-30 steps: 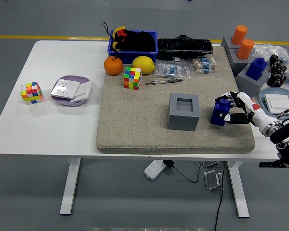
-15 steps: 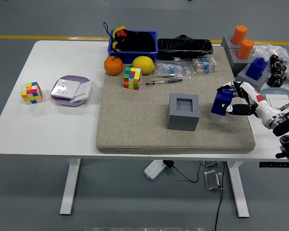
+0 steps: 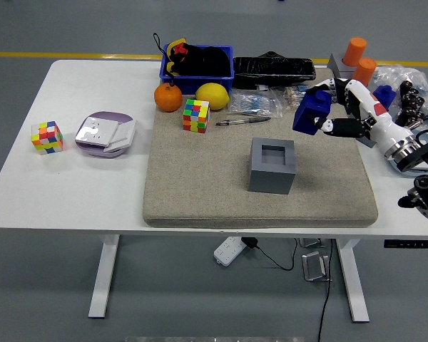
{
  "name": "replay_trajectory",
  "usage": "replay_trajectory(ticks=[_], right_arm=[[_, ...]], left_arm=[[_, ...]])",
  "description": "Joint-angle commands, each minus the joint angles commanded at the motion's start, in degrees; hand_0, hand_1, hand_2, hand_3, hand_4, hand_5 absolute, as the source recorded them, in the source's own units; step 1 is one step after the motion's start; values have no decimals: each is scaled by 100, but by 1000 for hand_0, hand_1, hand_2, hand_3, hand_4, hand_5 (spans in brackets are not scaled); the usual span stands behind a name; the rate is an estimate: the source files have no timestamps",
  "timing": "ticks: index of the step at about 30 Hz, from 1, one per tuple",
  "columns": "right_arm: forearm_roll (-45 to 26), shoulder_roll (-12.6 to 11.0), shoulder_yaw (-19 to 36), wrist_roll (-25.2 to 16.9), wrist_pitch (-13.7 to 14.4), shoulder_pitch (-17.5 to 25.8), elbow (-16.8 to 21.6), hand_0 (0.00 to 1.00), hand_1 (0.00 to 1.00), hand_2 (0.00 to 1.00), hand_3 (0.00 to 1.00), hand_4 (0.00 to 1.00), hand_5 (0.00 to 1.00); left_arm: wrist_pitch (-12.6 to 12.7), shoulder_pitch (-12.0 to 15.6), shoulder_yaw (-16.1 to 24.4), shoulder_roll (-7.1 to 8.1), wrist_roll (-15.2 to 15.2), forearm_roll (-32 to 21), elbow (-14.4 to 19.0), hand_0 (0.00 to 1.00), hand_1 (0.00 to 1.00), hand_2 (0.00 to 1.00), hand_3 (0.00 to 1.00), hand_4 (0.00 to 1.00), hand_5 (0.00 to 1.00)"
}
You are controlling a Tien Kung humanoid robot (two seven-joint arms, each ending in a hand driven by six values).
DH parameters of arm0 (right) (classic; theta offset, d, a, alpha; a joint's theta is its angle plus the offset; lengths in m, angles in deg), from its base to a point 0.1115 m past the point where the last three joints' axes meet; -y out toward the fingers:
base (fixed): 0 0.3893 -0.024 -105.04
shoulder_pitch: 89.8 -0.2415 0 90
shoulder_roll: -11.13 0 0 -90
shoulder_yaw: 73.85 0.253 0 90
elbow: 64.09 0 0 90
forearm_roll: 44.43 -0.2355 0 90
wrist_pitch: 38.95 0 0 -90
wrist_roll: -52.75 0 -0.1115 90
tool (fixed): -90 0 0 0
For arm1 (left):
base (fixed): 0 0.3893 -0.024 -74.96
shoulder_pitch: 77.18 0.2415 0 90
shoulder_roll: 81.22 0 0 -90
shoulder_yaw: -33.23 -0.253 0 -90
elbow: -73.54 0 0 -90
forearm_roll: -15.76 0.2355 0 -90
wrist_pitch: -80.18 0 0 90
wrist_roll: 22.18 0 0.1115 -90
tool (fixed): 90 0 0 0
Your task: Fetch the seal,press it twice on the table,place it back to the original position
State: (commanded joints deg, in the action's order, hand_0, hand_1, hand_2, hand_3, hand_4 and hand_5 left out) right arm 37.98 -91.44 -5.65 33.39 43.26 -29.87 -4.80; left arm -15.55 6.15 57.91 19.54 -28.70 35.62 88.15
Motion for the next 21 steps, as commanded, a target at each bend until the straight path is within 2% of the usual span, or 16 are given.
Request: replay_trajectory(ticks=[9, 21], right_arm=[[-89, 120, -537, -56, -3, -195, -167, 462, 384, 400, 445, 619, 2], [-75, 190, -864, -121, 3, -340, -558, 463, 384, 401, 446, 623, 2]], left_arm=[[0, -11, -39, -2, -2, -25, -5, 816, 817, 789, 837, 801, 397], [-1, -7, -35, -5, 0, -19, -6, 816, 817, 789, 837, 801, 398]])
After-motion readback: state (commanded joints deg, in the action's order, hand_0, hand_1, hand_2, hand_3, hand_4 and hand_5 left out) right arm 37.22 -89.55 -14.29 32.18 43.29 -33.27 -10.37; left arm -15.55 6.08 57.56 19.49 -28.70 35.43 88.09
